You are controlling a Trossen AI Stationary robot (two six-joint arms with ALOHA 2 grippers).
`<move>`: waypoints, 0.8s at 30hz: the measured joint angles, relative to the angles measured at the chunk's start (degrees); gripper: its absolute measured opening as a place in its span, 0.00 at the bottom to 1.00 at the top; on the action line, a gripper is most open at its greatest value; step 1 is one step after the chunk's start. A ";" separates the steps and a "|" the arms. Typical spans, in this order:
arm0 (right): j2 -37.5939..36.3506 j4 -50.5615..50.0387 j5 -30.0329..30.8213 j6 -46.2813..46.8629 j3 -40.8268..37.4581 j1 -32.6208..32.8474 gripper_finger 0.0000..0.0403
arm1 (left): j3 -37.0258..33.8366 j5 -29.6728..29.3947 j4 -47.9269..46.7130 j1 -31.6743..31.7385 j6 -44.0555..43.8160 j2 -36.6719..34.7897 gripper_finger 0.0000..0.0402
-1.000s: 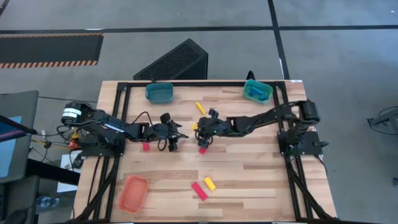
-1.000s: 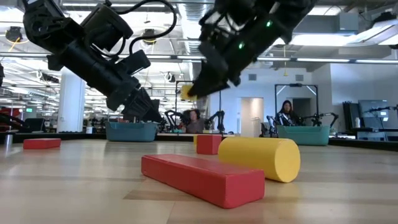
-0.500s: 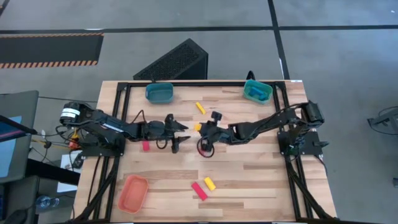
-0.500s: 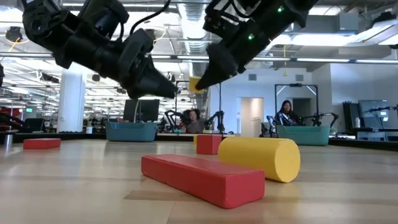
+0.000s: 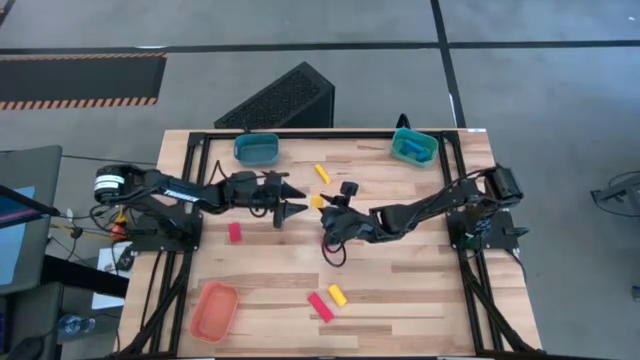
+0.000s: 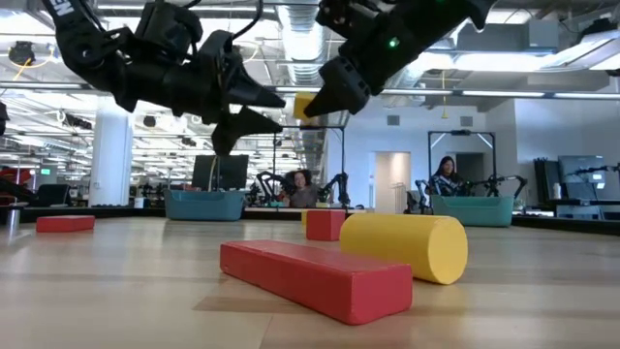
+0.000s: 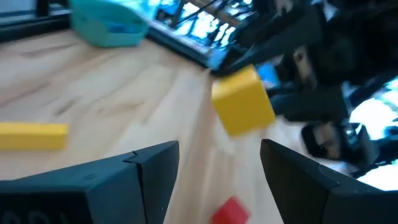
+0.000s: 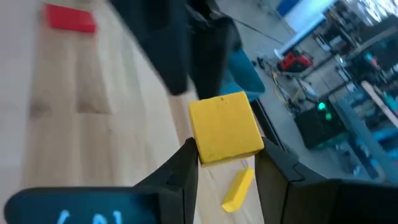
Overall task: Sort & place blocks by color
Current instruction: Put the middle yellow block into the blue bin
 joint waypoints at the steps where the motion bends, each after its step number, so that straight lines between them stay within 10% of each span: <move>1: 0.00 0.10 -0.55 -0.90 0.00 0.18 0.32 | -0.02 1.51 1.55 0.15 -1.14 0.52 0.54; 24: 0.04 6.38 -2.14 -8.03 0.00 1.05 0.32 | 0.85 2.71 9.45 0.04 -7.23 3.18 0.54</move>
